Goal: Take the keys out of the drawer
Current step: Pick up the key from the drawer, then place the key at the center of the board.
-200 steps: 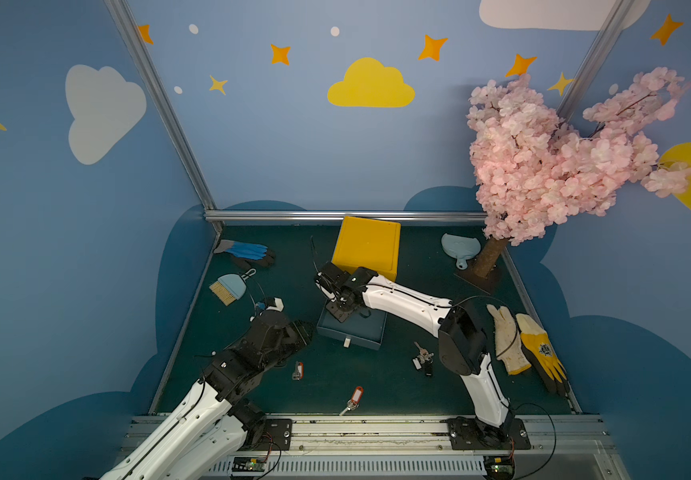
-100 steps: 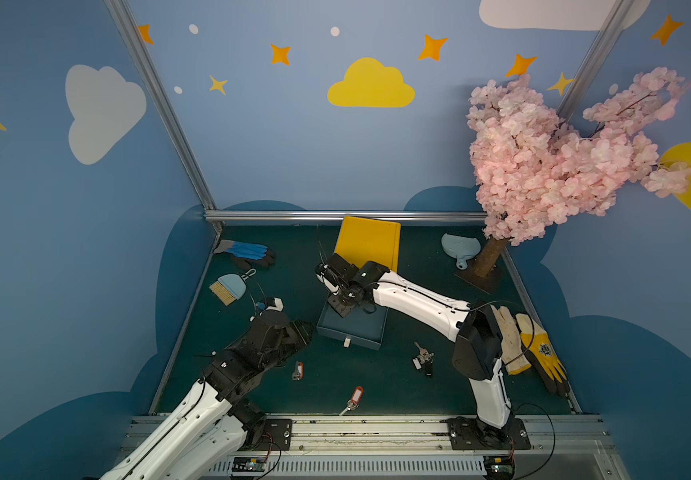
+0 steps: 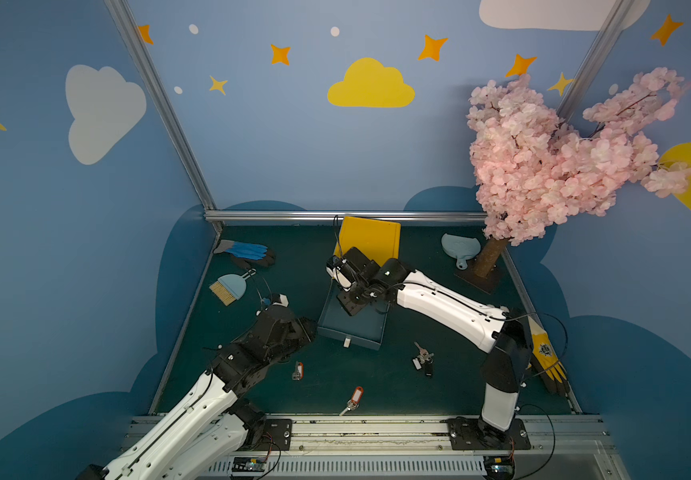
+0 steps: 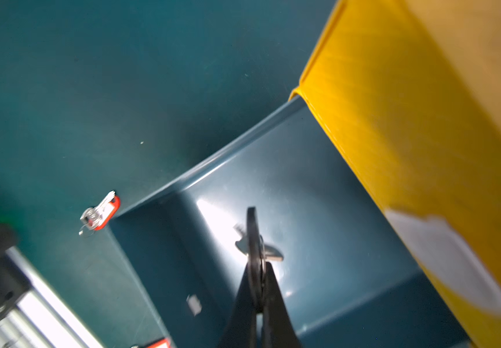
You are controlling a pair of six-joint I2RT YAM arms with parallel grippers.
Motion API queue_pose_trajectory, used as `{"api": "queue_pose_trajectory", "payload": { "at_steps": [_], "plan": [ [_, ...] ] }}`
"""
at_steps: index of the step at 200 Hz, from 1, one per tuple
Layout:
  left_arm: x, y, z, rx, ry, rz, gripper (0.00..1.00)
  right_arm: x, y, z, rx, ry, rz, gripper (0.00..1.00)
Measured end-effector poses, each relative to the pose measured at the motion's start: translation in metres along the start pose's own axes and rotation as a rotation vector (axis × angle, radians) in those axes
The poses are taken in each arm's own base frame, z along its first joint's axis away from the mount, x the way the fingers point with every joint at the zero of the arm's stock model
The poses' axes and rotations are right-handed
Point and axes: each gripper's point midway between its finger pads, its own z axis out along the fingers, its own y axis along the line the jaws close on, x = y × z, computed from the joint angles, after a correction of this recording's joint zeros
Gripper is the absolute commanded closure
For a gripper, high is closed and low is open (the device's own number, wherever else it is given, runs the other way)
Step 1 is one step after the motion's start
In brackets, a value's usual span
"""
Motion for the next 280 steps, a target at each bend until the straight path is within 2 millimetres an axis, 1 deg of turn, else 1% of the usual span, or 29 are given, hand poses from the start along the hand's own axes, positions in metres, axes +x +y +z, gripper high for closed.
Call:
{"api": "queue_pose_trajectory", "payload": {
  "at_steps": [19, 38, 56, 74, 89, 108, 140, 162, 186, 210, 223, 234, 241, 265, 280],
  "plan": [
    [-0.001, -0.01, 0.004, 0.017, 0.008, 0.023, 0.58, 0.012, -0.003, -0.022, -0.007, -0.018, 0.032, 1.0],
    [-0.002, -0.026, 0.009, 0.047, 0.02, 0.057, 0.58, 0.029, -0.009, -0.041, -0.002, -0.031, 0.065, 1.0],
    [0.0, -0.045, 0.015, 0.079, 0.036, 0.099, 0.58, 0.05, -0.018, -0.056, 0.019, -0.036, 0.113, 1.0],
    [0.006, -0.065, 0.024, 0.11, 0.058, 0.149, 0.58, 0.078, -0.029, -0.066, 0.053, -0.033, 0.165, 1.0],
    [0.015, -0.082, 0.033, 0.135, 0.083, 0.189, 0.58, 0.102, -0.038, -0.072, 0.083, -0.033, 0.209, 1.0],
    [0.03, -0.097, 0.046, 0.162, 0.12, 0.227, 0.58, 0.135, -0.052, -0.081, 0.122, -0.046, 0.265, 1.0],
    [0.057, -0.109, 0.067, 0.173, 0.181, 0.271, 0.58, 0.191, -0.073, -0.085, 0.172, -0.077, 0.36, 1.0],
    [0.071, -0.121, 0.077, 0.182, 0.211, 0.295, 0.58, 0.215, -0.087, -0.083, 0.197, -0.085, 0.433, 1.0],
    [0.077, -0.134, 0.083, 0.197, 0.224, 0.303, 0.58, 0.233, -0.096, -0.074, 0.218, -0.063, 0.482, 1.0],
    [0.074, -0.144, 0.085, 0.204, 0.218, 0.303, 0.58, 0.249, -0.099, -0.057, 0.234, 0.001, 0.496, 1.0],
    [0.072, -0.148, 0.084, 0.209, 0.215, 0.3, 0.58, 0.253, -0.099, -0.049, 0.237, 0.03, 0.5, 1.0],
    [0.071, -0.149, 0.083, 0.211, 0.215, 0.298, 0.58, 0.254, -0.1, -0.045, 0.238, 0.045, 0.502, 0.87],
    [0.071, -0.149, 0.082, 0.209, 0.216, 0.297, 0.58, 0.254, -0.099, -0.042, 0.237, 0.051, 0.501, 0.82],
    [0.071, -0.142, 0.081, 0.18, 0.22, 0.298, 0.58, 0.252, -0.098, -0.038, 0.225, 0.062, 0.494, 0.8],
    [0.068, -0.136, 0.076, 0.164, 0.214, 0.298, 0.58, 0.248, -0.097, -0.039, 0.219, 0.054, 0.486, 0.8]
  ]
}}
